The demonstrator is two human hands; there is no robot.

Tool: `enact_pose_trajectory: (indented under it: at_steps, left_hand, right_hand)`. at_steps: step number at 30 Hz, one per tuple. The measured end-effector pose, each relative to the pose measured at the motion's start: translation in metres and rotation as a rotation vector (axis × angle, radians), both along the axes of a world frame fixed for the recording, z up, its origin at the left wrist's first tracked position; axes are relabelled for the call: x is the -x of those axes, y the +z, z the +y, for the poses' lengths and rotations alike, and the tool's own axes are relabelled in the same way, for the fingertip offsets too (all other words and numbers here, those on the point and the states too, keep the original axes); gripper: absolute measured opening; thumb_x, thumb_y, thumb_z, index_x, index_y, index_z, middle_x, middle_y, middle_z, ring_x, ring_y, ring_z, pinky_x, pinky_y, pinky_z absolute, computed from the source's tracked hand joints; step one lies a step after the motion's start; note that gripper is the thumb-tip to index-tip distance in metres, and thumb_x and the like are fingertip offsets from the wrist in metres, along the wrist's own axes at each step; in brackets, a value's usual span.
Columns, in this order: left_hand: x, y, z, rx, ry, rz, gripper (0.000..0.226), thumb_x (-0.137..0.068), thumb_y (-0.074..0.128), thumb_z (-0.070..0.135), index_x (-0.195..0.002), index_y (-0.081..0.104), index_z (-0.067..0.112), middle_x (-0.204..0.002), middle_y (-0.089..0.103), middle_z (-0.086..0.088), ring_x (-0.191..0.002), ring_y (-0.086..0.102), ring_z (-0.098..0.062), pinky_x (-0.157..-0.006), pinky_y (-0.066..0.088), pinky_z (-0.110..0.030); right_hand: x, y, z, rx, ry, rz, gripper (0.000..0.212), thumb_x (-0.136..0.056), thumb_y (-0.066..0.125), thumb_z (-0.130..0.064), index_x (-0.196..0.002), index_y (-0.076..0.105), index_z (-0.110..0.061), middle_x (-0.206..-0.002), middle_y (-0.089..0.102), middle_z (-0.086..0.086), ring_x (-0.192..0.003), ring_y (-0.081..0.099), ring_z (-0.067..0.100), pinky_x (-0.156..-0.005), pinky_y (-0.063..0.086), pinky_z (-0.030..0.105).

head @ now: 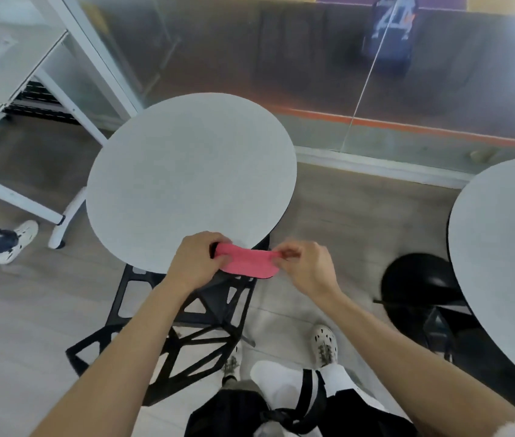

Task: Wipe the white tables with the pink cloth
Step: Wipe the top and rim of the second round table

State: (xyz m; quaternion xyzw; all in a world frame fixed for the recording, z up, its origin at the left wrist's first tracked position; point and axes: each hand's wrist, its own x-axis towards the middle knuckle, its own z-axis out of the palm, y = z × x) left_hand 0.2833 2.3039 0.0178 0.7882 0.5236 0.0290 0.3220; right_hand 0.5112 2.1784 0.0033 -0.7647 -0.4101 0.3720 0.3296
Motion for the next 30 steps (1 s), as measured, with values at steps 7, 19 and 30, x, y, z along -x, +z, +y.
enact_pose_trajectory:
  at_steps: [7,19,30]
  left_hand:
    - [0.032,-0.013,0.07,0.11,-0.107,0.011,0.041,-0.107,0.063,0.048,-0.138,0.058,0.022,-0.131,0.066,0.001,-0.116,0.065,-0.019,-0.098,0.05,-0.037]
    - [0.076,-0.105,0.086,0.077,-0.483,0.476,0.069,-0.105,0.064,0.042,-0.165,0.036,0.024,-0.164,0.04,-0.007,-0.148,0.044,-0.03,-0.116,0.045,-0.046]
    - [0.028,-0.147,0.118,-0.342,-0.51,0.169,0.047,-0.107,0.031,0.026,-0.146,0.053,0.012,-0.15,0.052,-0.015,-0.137,0.052,-0.038,-0.106,0.049,-0.056]
  right_hand:
    - [0.048,-0.003,0.075,-0.044,-0.352,-0.066,0.036,-0.099,0.075,-0.024,-0.134,0.069,-0.021,-0.112,0.076,-0.011,-0.098,0.071,0.008,-0.088,0.055,0.026]
    - [0.143,-0.153,0.148,0.263,-0.575,-0.328,0.069,-0.104,0.062,-0.045,-0.154,0.038,-0.004,-0.148,0.048,0.018,-0.136,0.044,0.037,-0.111,0.045,0.048]
    - [0.165,-0.188,0.119,-0.056,-0.833,0.156,0.071,-0.106,0.034,-0.012,-0.172,0.016,-0.033,-0.17,0.035,-0.01,-0.151,0.042,0.016,-0.121,0.045,0.043]
